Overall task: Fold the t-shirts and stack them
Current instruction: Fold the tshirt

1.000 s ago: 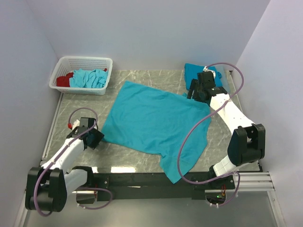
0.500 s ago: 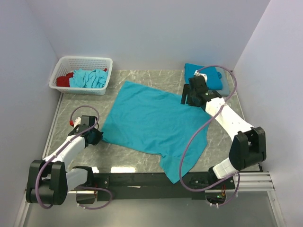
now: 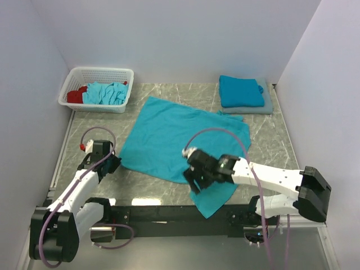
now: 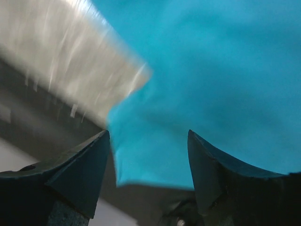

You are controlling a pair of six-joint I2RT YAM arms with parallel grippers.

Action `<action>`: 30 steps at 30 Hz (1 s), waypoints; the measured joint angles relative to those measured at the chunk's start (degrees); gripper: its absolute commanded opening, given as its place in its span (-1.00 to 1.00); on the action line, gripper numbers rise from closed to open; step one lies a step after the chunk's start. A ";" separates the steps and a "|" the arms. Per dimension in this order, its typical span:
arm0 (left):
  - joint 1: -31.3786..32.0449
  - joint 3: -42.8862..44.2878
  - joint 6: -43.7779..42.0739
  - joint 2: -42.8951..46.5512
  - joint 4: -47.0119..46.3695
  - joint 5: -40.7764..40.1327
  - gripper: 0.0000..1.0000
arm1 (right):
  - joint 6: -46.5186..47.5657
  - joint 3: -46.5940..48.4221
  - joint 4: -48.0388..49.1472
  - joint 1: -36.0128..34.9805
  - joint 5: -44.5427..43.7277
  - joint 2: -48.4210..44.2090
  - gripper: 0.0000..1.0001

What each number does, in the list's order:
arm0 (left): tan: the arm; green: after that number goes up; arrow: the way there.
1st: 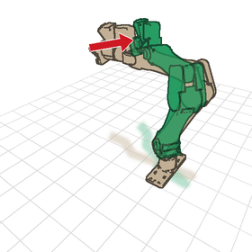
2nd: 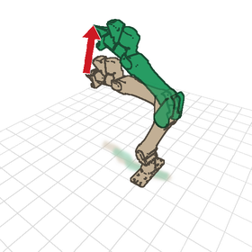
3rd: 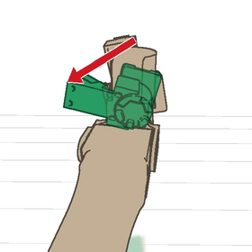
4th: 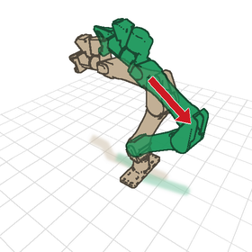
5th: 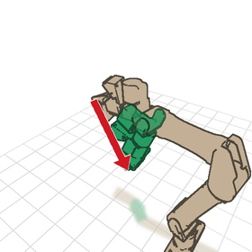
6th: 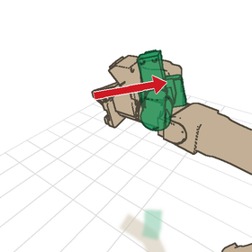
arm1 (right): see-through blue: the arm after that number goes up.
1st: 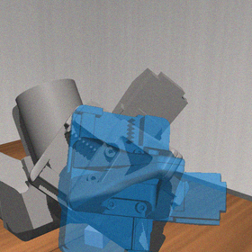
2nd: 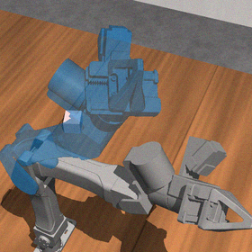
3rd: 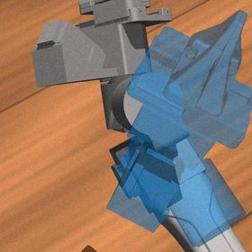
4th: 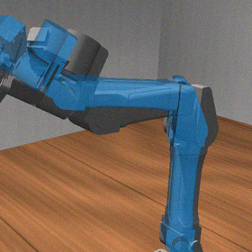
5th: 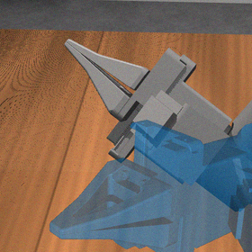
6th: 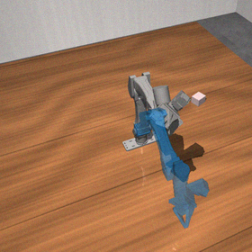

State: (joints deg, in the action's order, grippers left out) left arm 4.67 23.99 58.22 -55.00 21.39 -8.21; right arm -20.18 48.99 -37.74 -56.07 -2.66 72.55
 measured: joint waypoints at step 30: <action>0.00 -3.63 -0.50 5.38 -0.13 1.97 -0.99 | -7.34 -8.00 -4.98 -20.44 9.05 9.16 -0.79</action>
State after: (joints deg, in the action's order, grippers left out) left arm 4.67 20.36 57.71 -49.63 21.26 -6.24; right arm -27.53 40.99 -42.72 -76.51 6.39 81.71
